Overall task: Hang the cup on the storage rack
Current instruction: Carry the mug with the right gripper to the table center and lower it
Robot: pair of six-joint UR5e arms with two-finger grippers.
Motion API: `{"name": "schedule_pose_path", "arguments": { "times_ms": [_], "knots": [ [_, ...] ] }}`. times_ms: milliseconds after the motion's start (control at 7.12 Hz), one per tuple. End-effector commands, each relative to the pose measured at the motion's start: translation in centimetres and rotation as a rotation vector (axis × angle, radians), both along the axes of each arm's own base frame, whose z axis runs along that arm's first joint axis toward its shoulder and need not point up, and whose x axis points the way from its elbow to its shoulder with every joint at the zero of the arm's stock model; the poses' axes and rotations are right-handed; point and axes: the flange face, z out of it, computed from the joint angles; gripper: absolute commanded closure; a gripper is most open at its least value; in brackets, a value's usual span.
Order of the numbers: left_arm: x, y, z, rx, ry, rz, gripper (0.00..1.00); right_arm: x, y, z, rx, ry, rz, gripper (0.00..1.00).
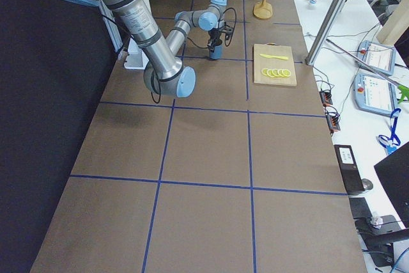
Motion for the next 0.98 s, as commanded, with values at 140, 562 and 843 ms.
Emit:
{"name": "schedule_pose_path", "arguments": {
  "times_ms": [140, 562, 843],
  "knots": [
    [0.0, 0.0, -0.1, 0.001, 0.000, 0.001, 0.00, -0.3, -0.2, 0.4, 0.041, -0.013, 0.017, 0.00],
    [0.0, 0.0, -0.1, 0.001, 0.000, -0.001, 0.00, 3.8, -1.8, -2.9, 0.077, -0.094, 0.055, 0.00],
    [0.0, 0.0, -0.2, 0.006, 0.002, -0.001, 0.00, 9.8, -4.9, -2.0, 0.115, -0.083, 0.034, 0.00]
  ]
}}
